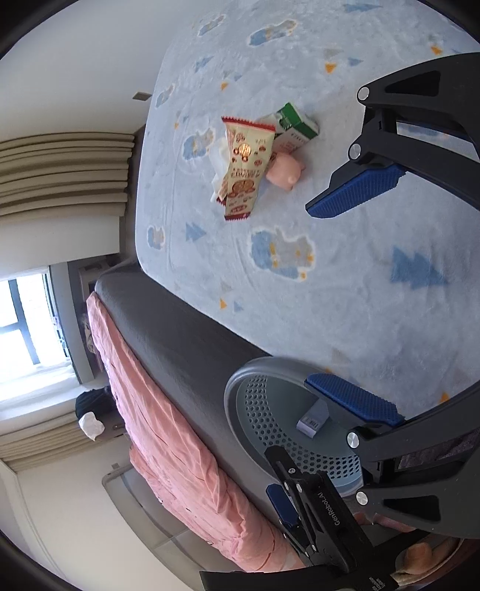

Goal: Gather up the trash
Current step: 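Move both tools back from the wastebasket toward the mattress, then reach the right tool to the green box and close on it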

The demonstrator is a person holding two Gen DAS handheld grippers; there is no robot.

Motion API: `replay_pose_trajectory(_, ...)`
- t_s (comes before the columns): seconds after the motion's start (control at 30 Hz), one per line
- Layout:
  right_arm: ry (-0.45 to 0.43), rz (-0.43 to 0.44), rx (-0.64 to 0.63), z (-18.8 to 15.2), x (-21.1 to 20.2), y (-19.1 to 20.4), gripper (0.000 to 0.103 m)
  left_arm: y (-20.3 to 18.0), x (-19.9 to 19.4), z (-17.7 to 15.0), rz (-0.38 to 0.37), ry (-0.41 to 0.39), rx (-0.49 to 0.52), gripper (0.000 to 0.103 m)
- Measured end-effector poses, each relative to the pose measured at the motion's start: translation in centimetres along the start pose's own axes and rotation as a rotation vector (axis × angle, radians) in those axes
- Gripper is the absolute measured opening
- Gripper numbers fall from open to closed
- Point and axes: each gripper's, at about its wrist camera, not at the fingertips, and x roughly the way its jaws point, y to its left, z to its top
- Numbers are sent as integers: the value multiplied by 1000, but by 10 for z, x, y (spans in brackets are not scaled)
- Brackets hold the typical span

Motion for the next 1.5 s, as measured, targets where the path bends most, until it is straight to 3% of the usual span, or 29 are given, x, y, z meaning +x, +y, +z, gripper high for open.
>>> replay_pose_trajectory(0.53, -43, -143, 103, -4, -24, -89, 84, -38, 1, -4, -57, 6, 55, 75)
replay_pose_trajectory(0.93, 17, -180, 55, 7, 15, -123, 84, -55, 6, -3, -67, 16, 81, 75)
replay_pose_trajectory(1.33, 95, -199, 64, 8, 63, -139, 73, -62, 16, -5, -58, 40, 98, 75)
replay_pose_trajectory(1.5, 114, -206, 51, 12, 78, -136, 63, -60, 18, -6, -55, 46, 100, 75)
